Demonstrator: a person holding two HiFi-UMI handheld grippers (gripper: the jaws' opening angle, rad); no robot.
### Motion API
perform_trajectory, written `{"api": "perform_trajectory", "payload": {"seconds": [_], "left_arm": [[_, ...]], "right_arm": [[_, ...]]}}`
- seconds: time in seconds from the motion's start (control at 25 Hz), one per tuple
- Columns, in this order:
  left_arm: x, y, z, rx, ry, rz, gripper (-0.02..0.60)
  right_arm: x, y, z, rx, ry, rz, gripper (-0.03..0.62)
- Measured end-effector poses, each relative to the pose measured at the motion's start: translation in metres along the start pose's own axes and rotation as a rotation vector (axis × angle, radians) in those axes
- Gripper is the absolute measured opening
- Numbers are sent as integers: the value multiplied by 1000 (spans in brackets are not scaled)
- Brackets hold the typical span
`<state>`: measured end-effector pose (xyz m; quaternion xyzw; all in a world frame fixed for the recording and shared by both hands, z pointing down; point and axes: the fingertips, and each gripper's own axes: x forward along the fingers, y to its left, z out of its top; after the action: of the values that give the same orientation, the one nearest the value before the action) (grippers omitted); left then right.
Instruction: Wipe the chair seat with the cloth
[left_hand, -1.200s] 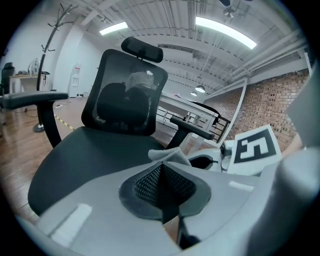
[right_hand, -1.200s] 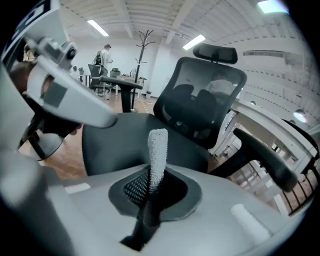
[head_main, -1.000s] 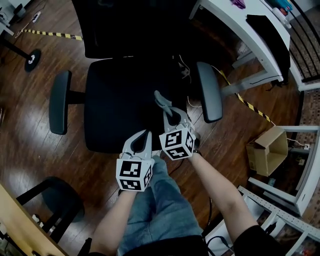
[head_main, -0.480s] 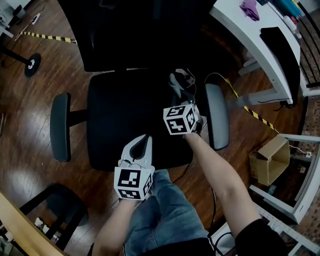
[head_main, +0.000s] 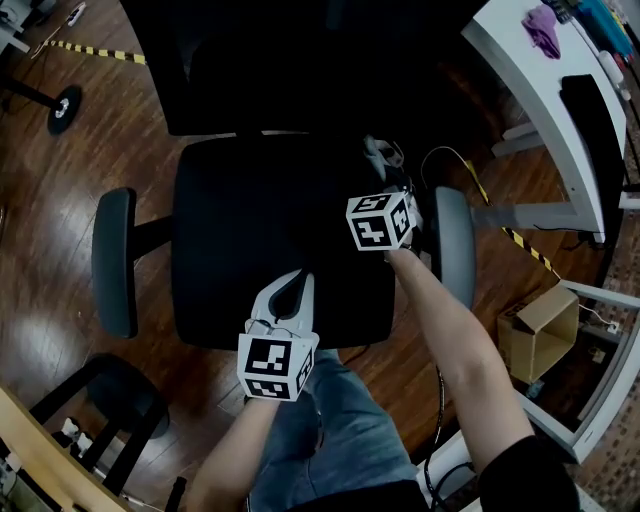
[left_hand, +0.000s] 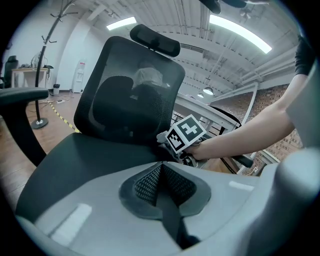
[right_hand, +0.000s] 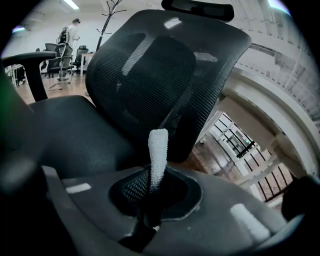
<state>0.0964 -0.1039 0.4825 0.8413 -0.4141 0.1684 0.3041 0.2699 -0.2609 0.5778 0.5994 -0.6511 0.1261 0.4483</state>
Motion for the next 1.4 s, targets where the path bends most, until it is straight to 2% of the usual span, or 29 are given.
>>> {"api": "perform_trajectory", "payload": {"seconds": [0.24, 0.56, 1.04, 1.4], "left_arm": [[1, 7, -6, -7, 6, 3, 3], [-19, 3, -17, 3, 2, -11, 3], [-74, -14, -49, 48, -3, -29, 3], [-121, -30, -89, 58, 20, -52, 3]], "right_arm": [[0, 11, -9, -24, 4, 23, 6], [-37, 46, -27, -56, -21, 42, 6], [-117, 93, -90, -76, -36, 43, 6], [-194, 121, -150, -75, -24, 26, 6]]}}
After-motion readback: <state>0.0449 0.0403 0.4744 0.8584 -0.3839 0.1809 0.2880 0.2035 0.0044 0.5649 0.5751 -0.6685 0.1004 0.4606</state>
